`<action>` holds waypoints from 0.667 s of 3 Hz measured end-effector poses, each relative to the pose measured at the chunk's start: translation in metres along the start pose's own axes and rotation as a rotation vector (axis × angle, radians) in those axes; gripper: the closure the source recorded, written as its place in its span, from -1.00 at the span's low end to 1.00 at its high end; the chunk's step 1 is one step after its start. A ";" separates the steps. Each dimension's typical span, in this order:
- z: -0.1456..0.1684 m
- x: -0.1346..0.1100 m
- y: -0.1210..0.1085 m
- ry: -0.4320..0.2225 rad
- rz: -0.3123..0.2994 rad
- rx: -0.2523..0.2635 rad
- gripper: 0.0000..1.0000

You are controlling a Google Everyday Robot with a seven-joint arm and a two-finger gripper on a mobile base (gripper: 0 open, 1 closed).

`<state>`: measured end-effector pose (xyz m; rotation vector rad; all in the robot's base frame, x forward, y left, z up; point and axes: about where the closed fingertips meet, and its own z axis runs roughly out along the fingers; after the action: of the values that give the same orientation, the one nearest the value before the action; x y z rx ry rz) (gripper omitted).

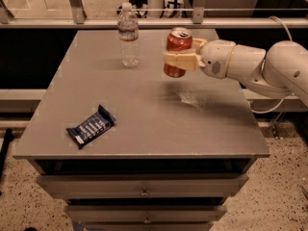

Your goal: Move coke can near rxbar blueberry

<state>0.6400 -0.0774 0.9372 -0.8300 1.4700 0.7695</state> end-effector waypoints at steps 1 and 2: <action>0.013 0.020 0.046 0.036 0.037 -0.072 1.00; 0.029 0.035 0.090 0.036 0.066 -0.140 1.00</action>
Offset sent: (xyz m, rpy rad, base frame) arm -0.0995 0.1139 -0.0570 0.0355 0.1130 0.2175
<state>0.5777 -0.0078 0.8994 -0.9082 1.4947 0.9195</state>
